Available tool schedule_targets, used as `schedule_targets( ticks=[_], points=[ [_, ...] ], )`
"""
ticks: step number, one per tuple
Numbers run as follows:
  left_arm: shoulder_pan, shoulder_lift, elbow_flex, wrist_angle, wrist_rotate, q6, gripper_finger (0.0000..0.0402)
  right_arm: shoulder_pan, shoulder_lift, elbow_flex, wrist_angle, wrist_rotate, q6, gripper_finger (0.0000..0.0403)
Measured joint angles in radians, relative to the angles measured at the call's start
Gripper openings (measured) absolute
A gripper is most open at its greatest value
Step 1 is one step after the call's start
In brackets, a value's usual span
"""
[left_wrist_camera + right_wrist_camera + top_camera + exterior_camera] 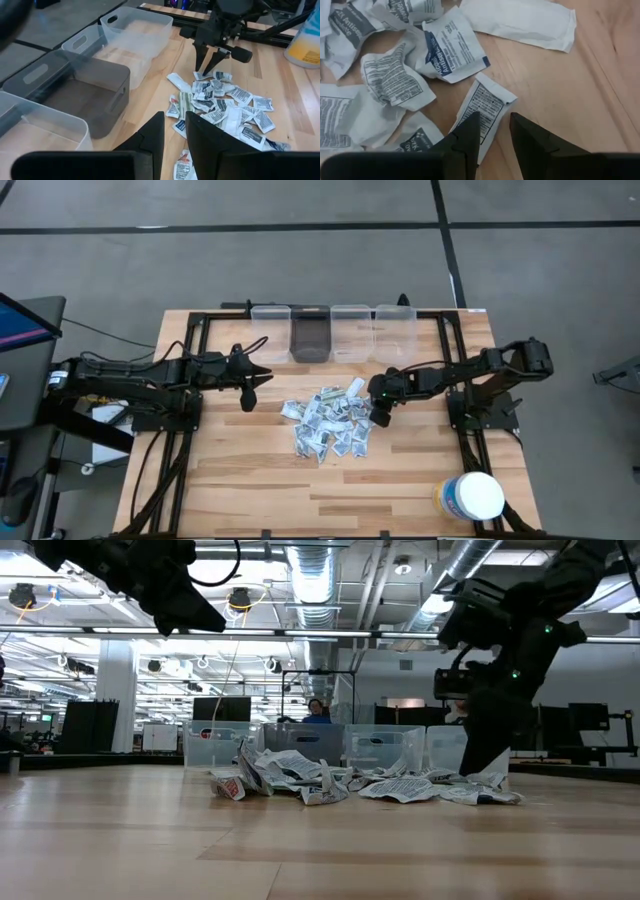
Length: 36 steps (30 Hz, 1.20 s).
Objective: Pick & Place First Aid Supplies
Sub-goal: Put the ointment pack into the right transparent bin
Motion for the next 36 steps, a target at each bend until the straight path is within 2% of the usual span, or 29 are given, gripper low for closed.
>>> schedule_targets(
  ticks=[7,15,32,36],
  points=[
    [0.000,0.000,0.000,0.001,-0.005,0.000,0.0078,0.001,0.022,0.001,-0.002,0.000,0.009,0.0087],
    [0.000,0.000,0.001,0.005,-0.008,0.000,0.0078,-0.001,-0.031,-0.003,-0.017,-0.001,0.011,0.0006],
    [0.000,0.000,0.001,0.008,-0.023,0.007,0.0078,-0.038,-0.297,-0.005,-0.016,-0.069,0.014,0.0001],
    [0.000,0.000,0.001,0.009,-0.023,0.007,0.0078,-0.073,-0.372,-0.005,0.015,-0.143,0.011,0.0001]
  ],
)
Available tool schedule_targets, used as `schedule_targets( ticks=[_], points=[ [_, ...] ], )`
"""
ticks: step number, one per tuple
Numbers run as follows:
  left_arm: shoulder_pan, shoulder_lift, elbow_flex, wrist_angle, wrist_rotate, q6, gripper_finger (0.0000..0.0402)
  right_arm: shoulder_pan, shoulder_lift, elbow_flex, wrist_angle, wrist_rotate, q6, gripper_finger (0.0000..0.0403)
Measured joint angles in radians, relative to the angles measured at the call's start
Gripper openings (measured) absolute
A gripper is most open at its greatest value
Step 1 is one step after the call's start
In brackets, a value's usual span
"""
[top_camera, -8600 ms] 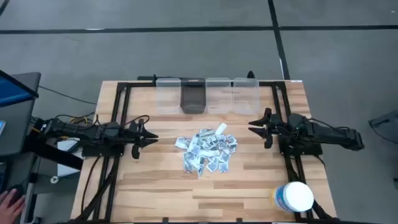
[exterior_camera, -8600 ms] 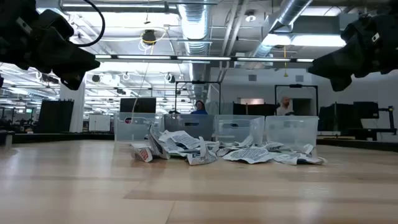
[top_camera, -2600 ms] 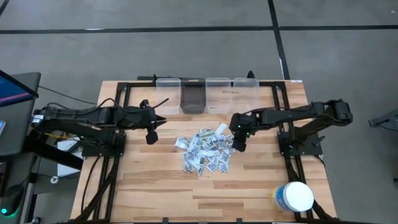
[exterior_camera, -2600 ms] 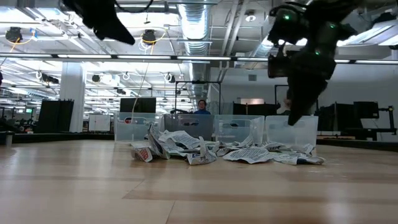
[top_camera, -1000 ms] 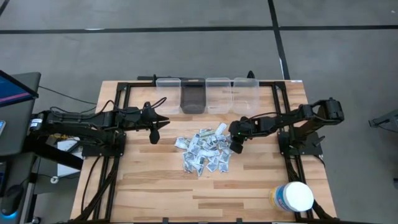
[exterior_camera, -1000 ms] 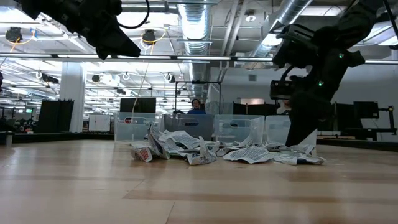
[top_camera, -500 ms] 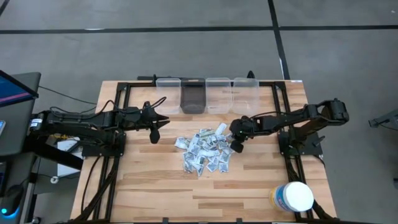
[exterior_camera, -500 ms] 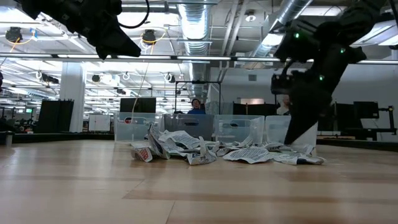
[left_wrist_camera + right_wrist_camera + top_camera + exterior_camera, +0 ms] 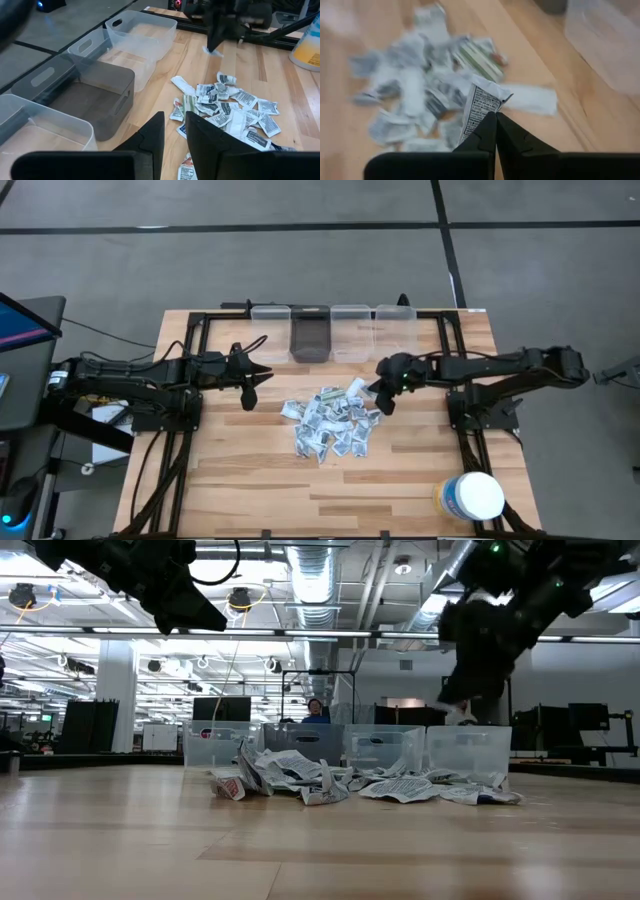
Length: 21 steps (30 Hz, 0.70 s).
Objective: Pick & Place First Aid Supplies
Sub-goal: Put the ointment pack into the right transparent bin
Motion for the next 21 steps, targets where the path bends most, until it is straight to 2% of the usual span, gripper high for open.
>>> schedule_targets(
  ticks=[6,12,18,21],
  points=[
    [0.000,0.000,0.000,0.000,0.000,0.000,0.0078,-0.051,-0.106,0.000,0.140,-0.141,0.000,0.0001],
    [0.000,0.000,0.000,0.000,0.000,0.000,0.0078,-0.099,-0.181,0.002,0.281,-0.233,0.000,0.0001],
    [0.000,0.000,0.000,0.000,0.000,0.000,0.0078,-0.159,-0.230,0.002,0.339,-0.254,-0.007,0.0001],
    [0.000,0.000,0.000,0.000,0.000,0.000,0.0078,-0.204,-0.241,0.002,0.339,-0.221,-0.009,0.0001]
  ],
)
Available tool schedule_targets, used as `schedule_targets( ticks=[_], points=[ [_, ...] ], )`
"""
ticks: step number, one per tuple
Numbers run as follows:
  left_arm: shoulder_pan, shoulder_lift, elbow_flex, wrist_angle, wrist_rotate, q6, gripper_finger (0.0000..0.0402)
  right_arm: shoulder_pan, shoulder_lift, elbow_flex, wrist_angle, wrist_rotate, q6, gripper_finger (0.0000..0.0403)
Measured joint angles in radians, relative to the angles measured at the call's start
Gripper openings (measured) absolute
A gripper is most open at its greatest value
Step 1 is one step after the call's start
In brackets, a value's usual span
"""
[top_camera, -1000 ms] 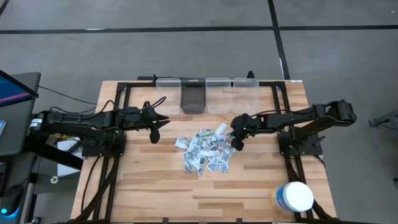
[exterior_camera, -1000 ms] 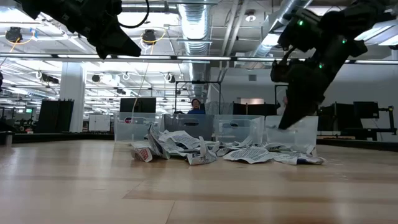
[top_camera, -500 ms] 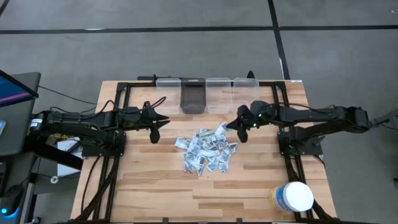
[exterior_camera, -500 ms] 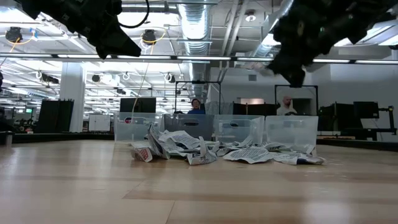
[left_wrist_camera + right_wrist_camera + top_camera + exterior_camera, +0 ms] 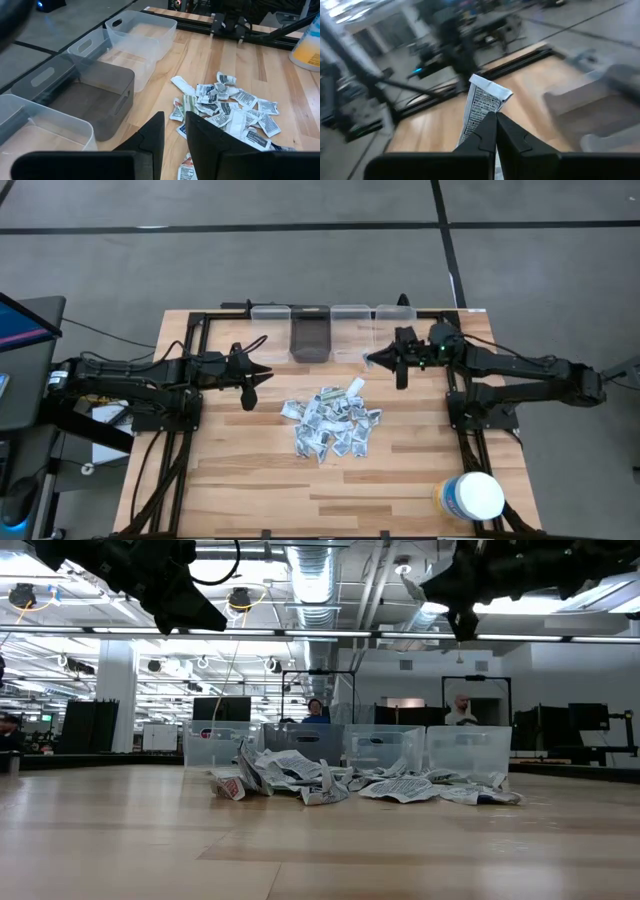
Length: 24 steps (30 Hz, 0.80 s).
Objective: Pick & Place First Aid Supplies
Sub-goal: Put the ointment pack into the right transparent bin
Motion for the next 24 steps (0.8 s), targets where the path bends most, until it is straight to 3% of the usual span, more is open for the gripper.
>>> schedule_targets(
  ticks=[9,15,24],
  points=[
    [0.000,0.000,0.000,0.002,0.000,0.000,0.0078,-0.144,0.001,0.000,-0.030,0.291,-0.123,0.0001],
    [0.000,0.000,0.000,0.006,0.001,0.000,0.0078,-0.233,0.001,0.000,-0.178,0.501,-0.173,0.0001],
    [0.000,0.000,0.000,0.013,0.001,0.000,0.0078,-0.321,0.001,0.000,-0.456,0.531,-0.129,0.0001]
  ],
)
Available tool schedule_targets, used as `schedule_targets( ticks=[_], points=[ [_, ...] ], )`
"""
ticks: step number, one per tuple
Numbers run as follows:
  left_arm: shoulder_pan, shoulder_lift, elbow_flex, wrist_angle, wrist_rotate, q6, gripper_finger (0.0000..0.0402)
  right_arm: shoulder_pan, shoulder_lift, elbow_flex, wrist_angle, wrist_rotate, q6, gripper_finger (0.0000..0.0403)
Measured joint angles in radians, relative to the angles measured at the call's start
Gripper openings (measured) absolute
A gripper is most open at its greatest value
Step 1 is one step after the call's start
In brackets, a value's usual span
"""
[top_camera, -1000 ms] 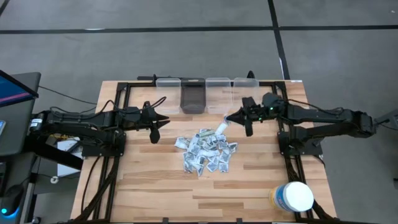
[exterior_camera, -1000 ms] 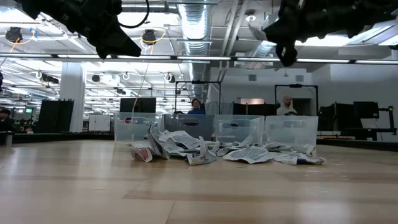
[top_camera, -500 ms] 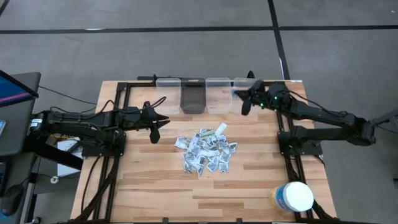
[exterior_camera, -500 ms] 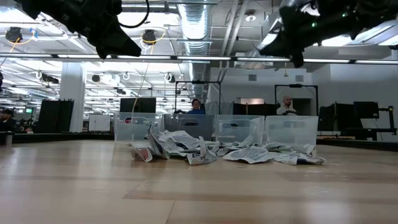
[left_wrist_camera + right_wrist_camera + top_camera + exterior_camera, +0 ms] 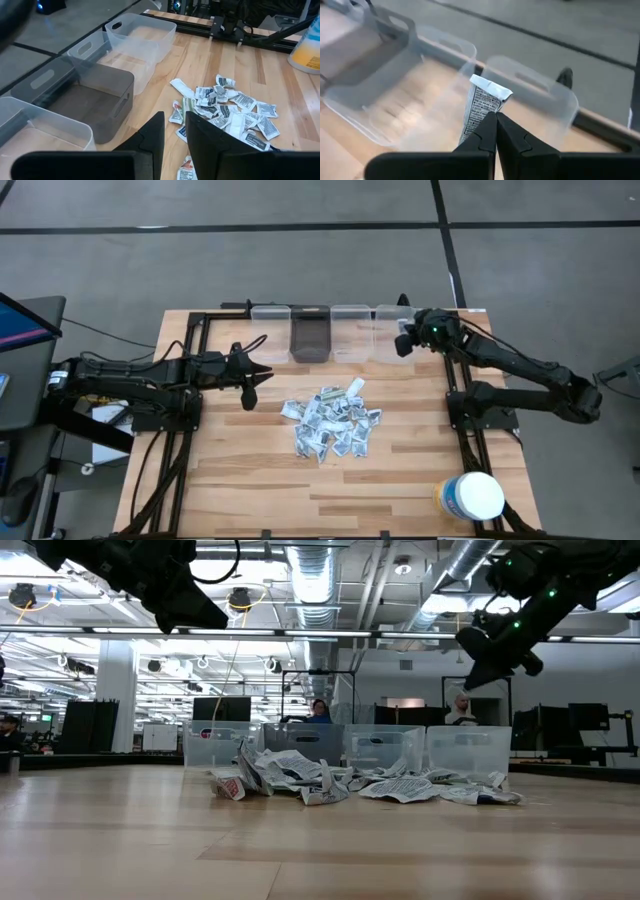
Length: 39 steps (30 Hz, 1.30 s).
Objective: Pick & Place First Aid Supplies
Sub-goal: Put the ointment pack into the right transparent bin, then put the towelette pack into the middle transparent bin
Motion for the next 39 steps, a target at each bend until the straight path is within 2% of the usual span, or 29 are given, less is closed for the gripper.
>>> schedule_targets(
  ticks=[11,21,28,31,34,39],
  points=[
    [0.000,0.000,0.000,0.002,-0.007,0.001,0.0078,0.001,0.000,0.000,0.008,-0.008,0.007,0.0005],
    [0.000,0.000,0.000,0.001,-0.009,0.001,0.0078,0.001,0.000,0.000,0.003,-0.009,0.007,0.0080],
    [0.000,0.000,0.000,-0.003,-0.008,0.001,0.0078,0.001,0.000,0.000,0.001,-0.016,0.007,0.0108],
    [0.000,0.000,0.000,-0.003,-0.008,0.006,0.0078,0.002,0.000,0.000,0.008,-0.085,0.007,0.0111],
    [0.000,0.000,0.000,-0.003,-0.008,0.008,0.0078,0.015,0.000,0.000,0.039,-0.205,-0.019,0.0111],
    [0.000,0.000,0.000,-0.003,-0.008,0.008,0.0078,0.112,0.000,0.000,0.085,-0.398,-0.115,0.0109]
  ],
)
